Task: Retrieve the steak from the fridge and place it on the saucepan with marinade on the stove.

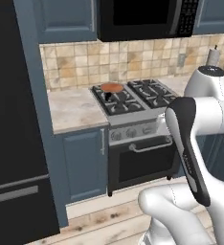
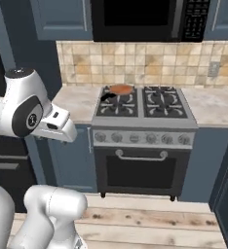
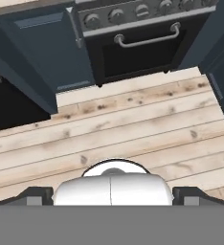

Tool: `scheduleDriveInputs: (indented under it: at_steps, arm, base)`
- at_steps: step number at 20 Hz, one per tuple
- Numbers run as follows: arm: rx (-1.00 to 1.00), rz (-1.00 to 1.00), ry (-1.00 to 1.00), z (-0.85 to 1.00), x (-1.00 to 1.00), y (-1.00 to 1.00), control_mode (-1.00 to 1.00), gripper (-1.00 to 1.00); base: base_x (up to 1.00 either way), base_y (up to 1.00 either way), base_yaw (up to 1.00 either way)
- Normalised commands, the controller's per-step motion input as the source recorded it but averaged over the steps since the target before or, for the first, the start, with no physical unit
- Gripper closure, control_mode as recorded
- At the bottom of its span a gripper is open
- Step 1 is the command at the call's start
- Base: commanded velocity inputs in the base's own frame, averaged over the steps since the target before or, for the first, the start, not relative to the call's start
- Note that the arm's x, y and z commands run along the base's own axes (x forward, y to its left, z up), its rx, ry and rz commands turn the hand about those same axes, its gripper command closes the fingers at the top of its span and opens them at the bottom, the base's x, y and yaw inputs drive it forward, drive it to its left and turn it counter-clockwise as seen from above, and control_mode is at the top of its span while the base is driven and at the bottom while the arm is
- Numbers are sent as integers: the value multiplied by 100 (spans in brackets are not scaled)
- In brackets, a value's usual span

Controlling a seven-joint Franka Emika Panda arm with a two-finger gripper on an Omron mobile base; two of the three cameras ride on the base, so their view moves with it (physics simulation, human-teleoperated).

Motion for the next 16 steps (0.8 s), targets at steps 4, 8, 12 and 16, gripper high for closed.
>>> scheduleDriveInputs:
  at_steps: [4,8,12,16]
  arm:
    - [0,0,0,0,0,0,100,-100]
    - [0,0,0,0,0,0,100,-100]
    - [0,0,0,0,0,0,100,-100]
    - [0,0,0,0,0,0,100,-100]
  base:
    - [-42,100,-13]
    - [-42,100,-3]
    - [-46,100,4]
    - [-32,100,25]
